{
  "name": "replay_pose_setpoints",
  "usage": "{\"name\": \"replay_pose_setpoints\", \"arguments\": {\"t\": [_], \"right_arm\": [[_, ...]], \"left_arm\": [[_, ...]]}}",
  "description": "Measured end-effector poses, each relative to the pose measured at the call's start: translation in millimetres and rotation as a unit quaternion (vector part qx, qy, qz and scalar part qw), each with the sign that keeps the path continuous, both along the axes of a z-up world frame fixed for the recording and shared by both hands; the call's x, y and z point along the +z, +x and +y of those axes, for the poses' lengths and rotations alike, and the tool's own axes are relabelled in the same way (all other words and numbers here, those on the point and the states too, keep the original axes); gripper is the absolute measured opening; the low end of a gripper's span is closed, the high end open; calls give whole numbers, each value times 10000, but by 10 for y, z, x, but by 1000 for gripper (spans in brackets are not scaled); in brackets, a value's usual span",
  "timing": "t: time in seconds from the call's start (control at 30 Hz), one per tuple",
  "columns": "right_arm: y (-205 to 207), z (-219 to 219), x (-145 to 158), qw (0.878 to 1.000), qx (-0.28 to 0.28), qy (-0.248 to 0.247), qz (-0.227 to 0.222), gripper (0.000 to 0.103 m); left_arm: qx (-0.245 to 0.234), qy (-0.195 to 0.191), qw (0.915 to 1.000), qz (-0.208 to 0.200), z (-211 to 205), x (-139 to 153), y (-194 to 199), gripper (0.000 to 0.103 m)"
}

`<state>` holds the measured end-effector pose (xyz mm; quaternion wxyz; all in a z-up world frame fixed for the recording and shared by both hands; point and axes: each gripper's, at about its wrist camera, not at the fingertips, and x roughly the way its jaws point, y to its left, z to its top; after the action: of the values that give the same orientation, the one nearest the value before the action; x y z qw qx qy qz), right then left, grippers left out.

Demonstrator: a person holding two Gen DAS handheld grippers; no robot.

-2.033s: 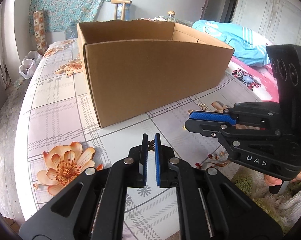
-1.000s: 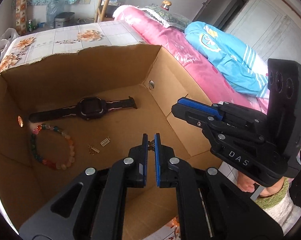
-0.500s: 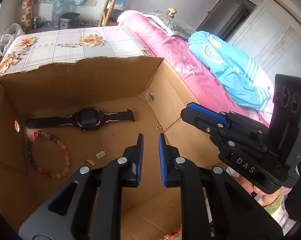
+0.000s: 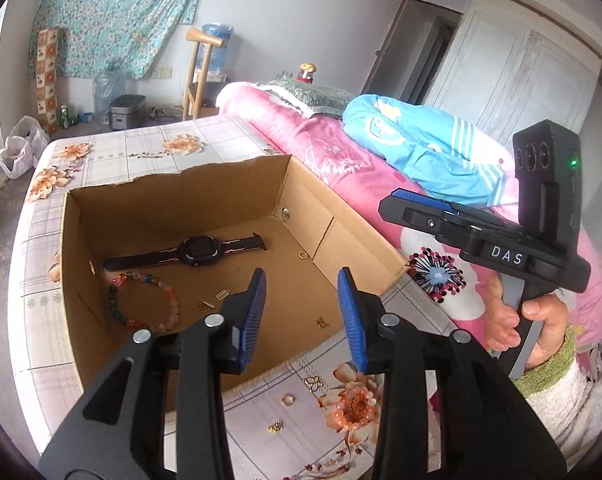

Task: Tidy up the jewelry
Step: 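Open both tools to drop the gold pieces into the box, then grasp another gold charm with the left tool while the right tool grasps a gold ring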

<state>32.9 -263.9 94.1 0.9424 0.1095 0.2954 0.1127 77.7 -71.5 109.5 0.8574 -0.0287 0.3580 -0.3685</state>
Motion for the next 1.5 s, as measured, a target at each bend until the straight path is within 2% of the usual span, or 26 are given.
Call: {"name": "replay_pose_setpoints", "arguments": {"t": [0.1,0.2,0.33,0.5,0.57,0.63,0.7,0.83,0.9,1.0,1.2,1.33,1.43,1.5], "right_arm": [[-248,73,-17,9999,42,110,-36,47],[-451,167,-93,9998,55,200,-6,48],[-652,285,-299,9986,44,506,168,48],[-725,515,-684,9964,91,626,570,48],[-710,613,-865,9947,87,660,789,38],[-686,689,-1029,9922,75,710,1024,34],[-650,721,-1162,9897,9,757,1211,29],[-611,773,-1305,9867,-60,792,1418,27],[-599,799,-1323,9869,-69,736,1434,27],[-595,839,-1335,9878,-75,622,1427,27],[-565,867,-1331,9879,-125,603,1424,27],[-564,862,-1328,9881,-161,608,1402,27],[-582,866,-1319,9889,-178,569,1360,27],[-594,844,-1315,9895,-162,542,1328,27]], "left_arm": [[-35,-19,9998,-209,210,49,-256,53],[-63,59,9995,-298,379,-8,-486,61],[-27,311,9993,-182,498,-244,-717,62],[8,703,9975,114,454,-710,-850,62],[63,925,9955,191,399,-912,-863,62],[91,1122,9935,180,322,-1076,-859,58],[50,1207,9925,170,259,-1184,-851,50],[28,1198,9923,307,192,-1338,-766,36],[49,1183,9927,209,159,-1357,-727,31],[-3,1232,9923,85,94,-1378,-717,29],[-58,1528,9878,-283,-38,-1389,-745,16],[-48,1634,9855,-463,-106,-1400,-750,12],[-60,1658,9850,-478,-151,-1404,-745,10],[-56,1675,9846,-489,-159,-1401,-746,4]]}}
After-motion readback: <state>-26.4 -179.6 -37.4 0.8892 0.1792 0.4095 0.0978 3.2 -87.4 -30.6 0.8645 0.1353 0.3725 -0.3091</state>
